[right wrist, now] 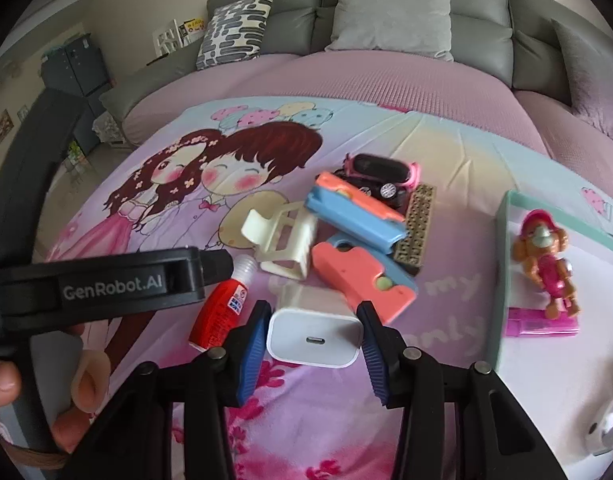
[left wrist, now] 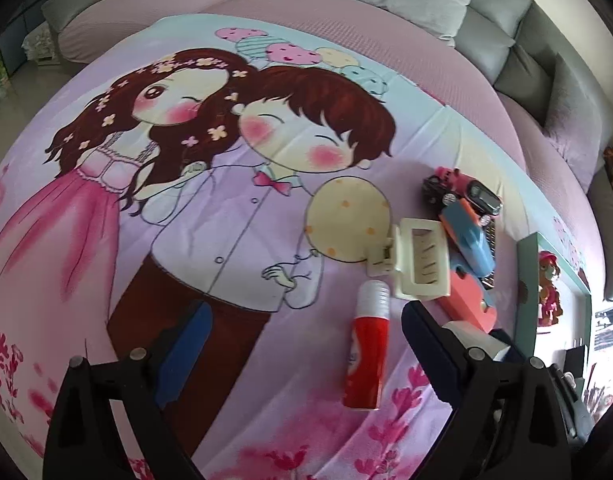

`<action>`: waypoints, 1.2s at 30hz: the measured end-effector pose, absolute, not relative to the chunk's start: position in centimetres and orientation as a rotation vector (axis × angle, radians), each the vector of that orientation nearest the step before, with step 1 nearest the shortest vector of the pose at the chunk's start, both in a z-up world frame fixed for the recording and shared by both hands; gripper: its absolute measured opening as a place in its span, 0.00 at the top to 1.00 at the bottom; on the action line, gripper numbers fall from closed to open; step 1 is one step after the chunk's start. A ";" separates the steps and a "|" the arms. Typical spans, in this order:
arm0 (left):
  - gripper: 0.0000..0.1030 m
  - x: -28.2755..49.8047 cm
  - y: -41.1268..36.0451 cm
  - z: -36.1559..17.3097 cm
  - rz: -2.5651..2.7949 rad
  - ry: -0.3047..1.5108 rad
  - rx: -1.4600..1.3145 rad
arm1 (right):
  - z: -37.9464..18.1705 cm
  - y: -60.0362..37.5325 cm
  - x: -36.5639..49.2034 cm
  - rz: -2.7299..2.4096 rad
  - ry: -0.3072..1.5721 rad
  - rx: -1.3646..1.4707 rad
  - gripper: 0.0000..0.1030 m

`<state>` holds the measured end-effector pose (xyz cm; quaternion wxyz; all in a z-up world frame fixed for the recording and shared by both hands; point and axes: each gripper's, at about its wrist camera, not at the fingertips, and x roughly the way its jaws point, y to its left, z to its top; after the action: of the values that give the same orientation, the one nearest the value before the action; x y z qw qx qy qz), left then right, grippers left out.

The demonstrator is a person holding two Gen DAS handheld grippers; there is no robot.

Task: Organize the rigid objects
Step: 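Grasp the white adapter with the right tool while the left tool grasps the red glue bottle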

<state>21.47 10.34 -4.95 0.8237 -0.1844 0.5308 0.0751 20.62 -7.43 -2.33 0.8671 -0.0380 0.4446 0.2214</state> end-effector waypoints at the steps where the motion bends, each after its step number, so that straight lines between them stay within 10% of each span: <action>1: 0.07 21.5 10.2 -4.9 0.153 1.128 -0.389 | -2.0 -7.8 20.6 0.448 0.923 -0.081 0.54; 7: 0.12 21.6 9.6 -5.2 0.115 1.147 -0.376 | -1.3 -10.6 21.0 0.373 0.924 -0.044 0.54; 27: 0.79 23.6 4.4 -6.4 0.083 1.192 -0.144 | -0.5 -12.9 21.3 0.338 0.913 0.013 0.54; 36: 0.79 23.7 4.4 -4.6 0.091 1.129 -0.160 | -0.1 -13.3 21.1 0.342 0.904 0.028 0.54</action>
<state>23.70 4.40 -4.63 0.8408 -0.0759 0.5343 0.0433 21.15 -13.30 -0.14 0.8854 0.0136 0.4346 0.1644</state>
